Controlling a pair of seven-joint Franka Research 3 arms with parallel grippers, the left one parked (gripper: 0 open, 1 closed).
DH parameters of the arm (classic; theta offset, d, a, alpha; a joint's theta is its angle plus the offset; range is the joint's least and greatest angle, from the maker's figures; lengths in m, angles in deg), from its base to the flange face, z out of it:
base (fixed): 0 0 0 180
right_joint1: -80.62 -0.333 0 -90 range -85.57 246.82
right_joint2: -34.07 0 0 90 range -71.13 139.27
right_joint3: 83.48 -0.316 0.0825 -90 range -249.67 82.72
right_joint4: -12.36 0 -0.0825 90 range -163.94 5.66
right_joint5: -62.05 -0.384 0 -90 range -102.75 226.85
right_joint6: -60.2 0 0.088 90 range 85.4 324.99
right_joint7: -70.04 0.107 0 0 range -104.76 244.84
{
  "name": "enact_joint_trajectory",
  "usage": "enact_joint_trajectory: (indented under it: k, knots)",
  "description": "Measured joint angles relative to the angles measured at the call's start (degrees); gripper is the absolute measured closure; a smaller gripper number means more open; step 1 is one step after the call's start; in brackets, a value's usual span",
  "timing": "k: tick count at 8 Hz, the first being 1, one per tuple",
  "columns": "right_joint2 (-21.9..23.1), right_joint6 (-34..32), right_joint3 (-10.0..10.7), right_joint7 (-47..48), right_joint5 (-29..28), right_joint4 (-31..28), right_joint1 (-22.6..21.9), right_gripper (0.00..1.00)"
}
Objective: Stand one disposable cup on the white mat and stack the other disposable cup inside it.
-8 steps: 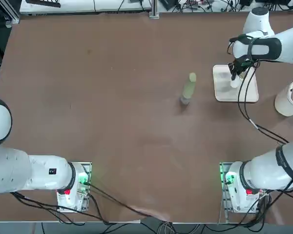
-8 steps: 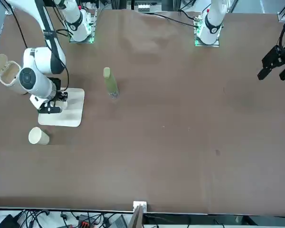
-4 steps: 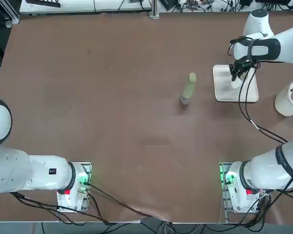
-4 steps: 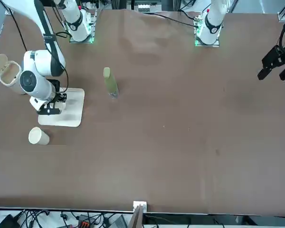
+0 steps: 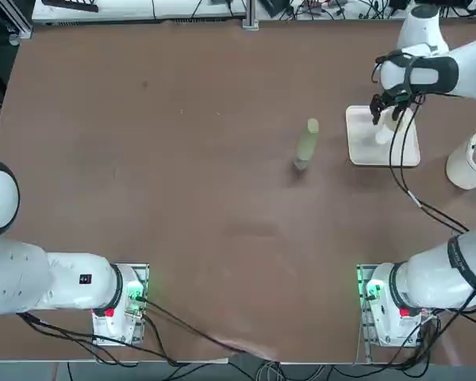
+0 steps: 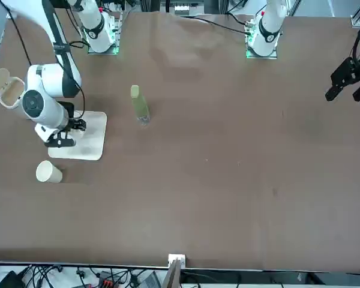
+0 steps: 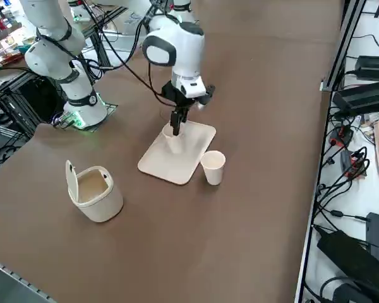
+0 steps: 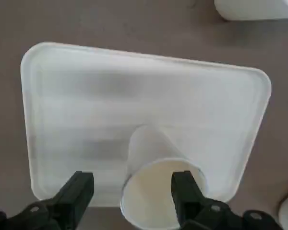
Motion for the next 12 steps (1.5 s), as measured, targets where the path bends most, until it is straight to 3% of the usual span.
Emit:
enact_joint_trajectory:
  k: [3,5,7,9,12]
  knots:
    - [6.25,-19.15,-0.36,-1.14,0.04,11.05,-0.05,0.00]
    - [5.79,-19.65,-0.01,-4.75,0.03,17.58,0.56,0.00]
    - [-0.91,-12.90,0.22,-6.03,0.02,22.00,3.14,0.00]
    - [-11.47,-5.82,0.29,-6.15,0.02,27.44,4.08,0.00]
    - [-21.80,-3.22,0.28,-6.15,0.03,34.72,4.07,0.03]
